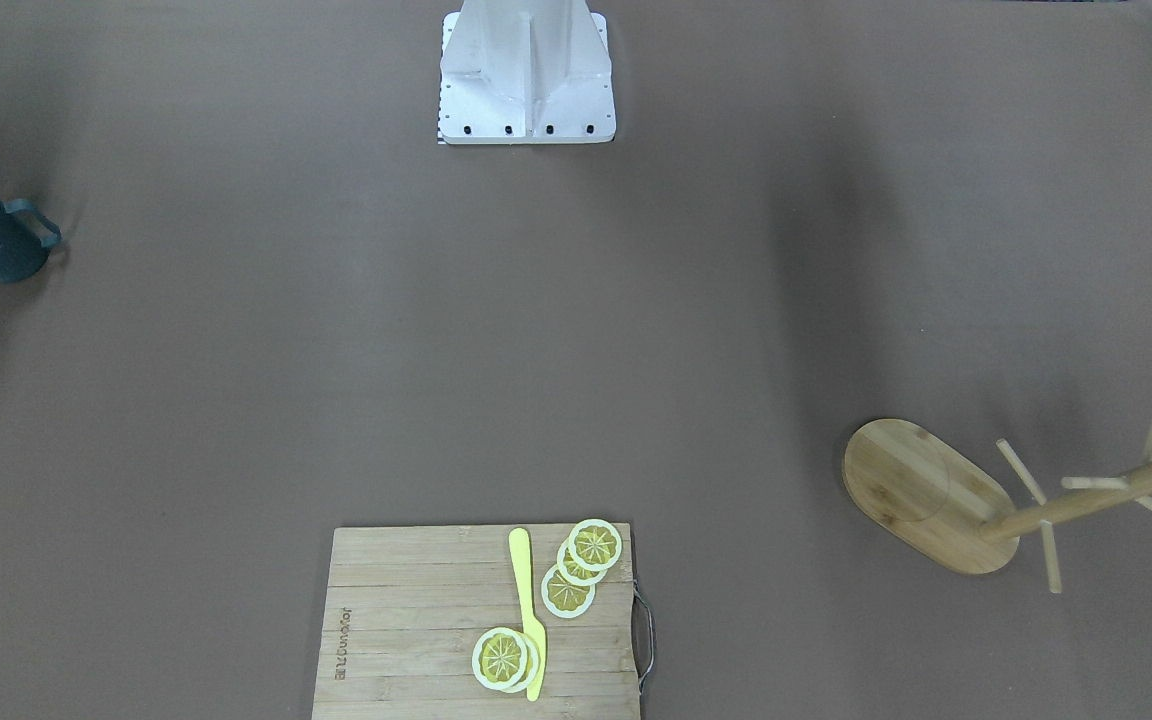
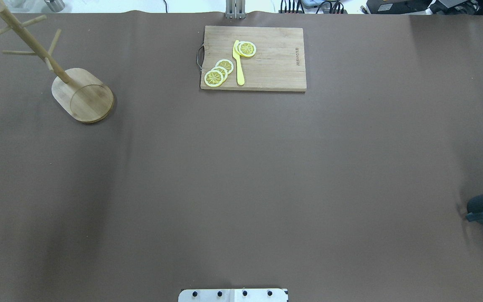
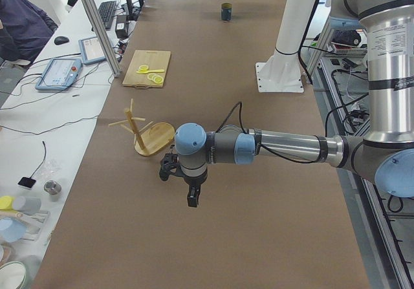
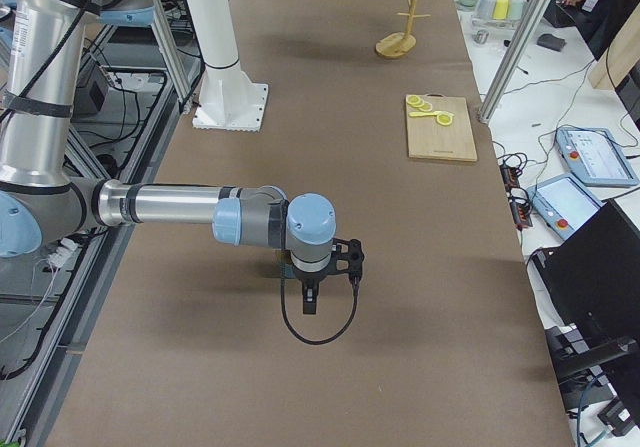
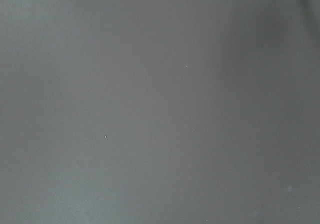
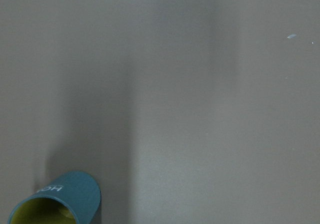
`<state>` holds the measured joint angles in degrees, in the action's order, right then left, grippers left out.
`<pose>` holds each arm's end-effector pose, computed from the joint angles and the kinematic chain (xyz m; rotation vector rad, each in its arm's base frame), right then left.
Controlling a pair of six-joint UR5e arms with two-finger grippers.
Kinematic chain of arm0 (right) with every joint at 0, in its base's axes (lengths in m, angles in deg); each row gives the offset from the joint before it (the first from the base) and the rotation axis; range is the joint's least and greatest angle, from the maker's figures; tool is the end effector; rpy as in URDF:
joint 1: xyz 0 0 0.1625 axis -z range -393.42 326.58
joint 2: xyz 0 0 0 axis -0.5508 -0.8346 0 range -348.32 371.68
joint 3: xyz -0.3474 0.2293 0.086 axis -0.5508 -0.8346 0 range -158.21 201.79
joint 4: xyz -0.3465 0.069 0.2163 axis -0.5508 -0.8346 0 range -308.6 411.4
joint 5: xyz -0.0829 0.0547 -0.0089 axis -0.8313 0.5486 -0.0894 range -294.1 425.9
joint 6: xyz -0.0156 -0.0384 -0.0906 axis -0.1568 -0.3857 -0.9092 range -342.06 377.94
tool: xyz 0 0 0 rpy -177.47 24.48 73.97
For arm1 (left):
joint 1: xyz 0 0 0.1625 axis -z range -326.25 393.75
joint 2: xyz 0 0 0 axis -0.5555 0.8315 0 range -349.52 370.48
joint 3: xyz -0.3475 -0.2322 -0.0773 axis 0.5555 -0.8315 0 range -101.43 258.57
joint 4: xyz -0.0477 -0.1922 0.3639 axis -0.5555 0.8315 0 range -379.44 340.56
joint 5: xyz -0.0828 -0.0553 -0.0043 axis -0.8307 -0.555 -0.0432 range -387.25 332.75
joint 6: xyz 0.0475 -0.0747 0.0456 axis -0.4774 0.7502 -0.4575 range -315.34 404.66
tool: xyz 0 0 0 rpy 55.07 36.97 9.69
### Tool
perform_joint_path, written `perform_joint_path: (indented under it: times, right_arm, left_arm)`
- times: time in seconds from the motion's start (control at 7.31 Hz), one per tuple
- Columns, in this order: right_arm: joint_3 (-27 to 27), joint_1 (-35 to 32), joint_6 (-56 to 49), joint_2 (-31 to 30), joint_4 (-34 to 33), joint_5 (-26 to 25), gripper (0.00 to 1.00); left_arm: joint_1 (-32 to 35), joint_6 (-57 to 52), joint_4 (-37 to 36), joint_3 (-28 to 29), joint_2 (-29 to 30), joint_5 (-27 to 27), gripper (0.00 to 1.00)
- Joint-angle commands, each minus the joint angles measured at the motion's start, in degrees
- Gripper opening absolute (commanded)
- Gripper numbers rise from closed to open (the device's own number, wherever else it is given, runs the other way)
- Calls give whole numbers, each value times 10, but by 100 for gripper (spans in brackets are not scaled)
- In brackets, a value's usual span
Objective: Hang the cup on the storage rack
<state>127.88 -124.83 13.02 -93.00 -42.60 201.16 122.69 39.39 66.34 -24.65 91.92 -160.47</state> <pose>0.0718 -0.3792 0.6386 0.0008 -0.7909 -0.0402 -0.0573 -0.4291 0.6228 0.0350 0.7539 0.1079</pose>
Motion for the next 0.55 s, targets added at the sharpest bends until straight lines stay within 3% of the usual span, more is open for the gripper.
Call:
perform_joint_path:
  times: [0.0,0.41]
  right_arm:
    - [0,0,0,0,0,0,100]
    - [4,0,-1,1,0,15,100]
  left_arm:
    - [-1,5,0,-2,0,-1,99]
    - [-1,0,1,-26,0,-1,99]
